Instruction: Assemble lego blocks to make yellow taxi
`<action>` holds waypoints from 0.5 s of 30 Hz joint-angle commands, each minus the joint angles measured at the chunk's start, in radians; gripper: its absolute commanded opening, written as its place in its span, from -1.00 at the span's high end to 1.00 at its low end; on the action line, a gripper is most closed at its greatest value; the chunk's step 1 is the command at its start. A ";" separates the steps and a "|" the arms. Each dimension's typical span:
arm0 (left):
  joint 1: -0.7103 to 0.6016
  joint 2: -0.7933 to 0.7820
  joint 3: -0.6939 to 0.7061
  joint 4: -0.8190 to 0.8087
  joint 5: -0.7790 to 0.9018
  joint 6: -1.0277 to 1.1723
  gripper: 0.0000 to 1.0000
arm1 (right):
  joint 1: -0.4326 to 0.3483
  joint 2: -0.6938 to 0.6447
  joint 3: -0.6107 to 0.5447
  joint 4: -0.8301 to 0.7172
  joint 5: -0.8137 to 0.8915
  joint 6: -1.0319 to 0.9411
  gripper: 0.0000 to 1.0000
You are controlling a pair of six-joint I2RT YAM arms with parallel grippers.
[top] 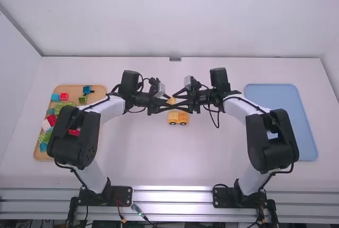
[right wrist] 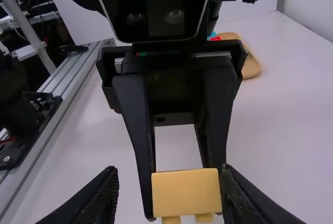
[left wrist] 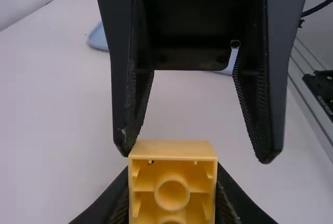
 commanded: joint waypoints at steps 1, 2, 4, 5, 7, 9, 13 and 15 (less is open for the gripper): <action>-0.008 0.005 -0.008 0.002 0.022 -0.004 0.96 | -0.002 0.012 0.022 -0.001 -0.016 0.003 0.01; -0.008 0.005 -0.008 0.002 0.021 -0.004 0.96 | -0.002 0.012 0.022 -0.001 -0.016 0.003 0.02; -0.008 0.005 -0.009 0.010 0.031 -0.004 0.95 | -0.002 0.012 0.022 -0.002 -0.014 0.004 0.03; -0.007 0.005 -0.009 0.012 0.040 -0.004 0.95 | -0.002 0.012 0.022 -0.001 -0.008 0.008 0.01; -0.008 0.005 -0.009 0.024 0.056 -0.005 0.95 | -0.002 0.012 0.022 -0.003 -0.003 0.007 0.00; -0.007 0.005 -0.009 0.042 0.075 -0.008 0.96 | -0.002 0.012 0.022 -0.004 -0.002 0.007 0.00; -0.007 0.005 -0.009 0.069 0.109 -0.008 0.96 | -0.002 0.012 0.022 0.008 -0.008 0.006 0.03; -0.007 0.005 -0.009 0.080 0.123 -0.010 0.96 | -0.002 0.012 0.022 0.016 -0.034 0.003 0.04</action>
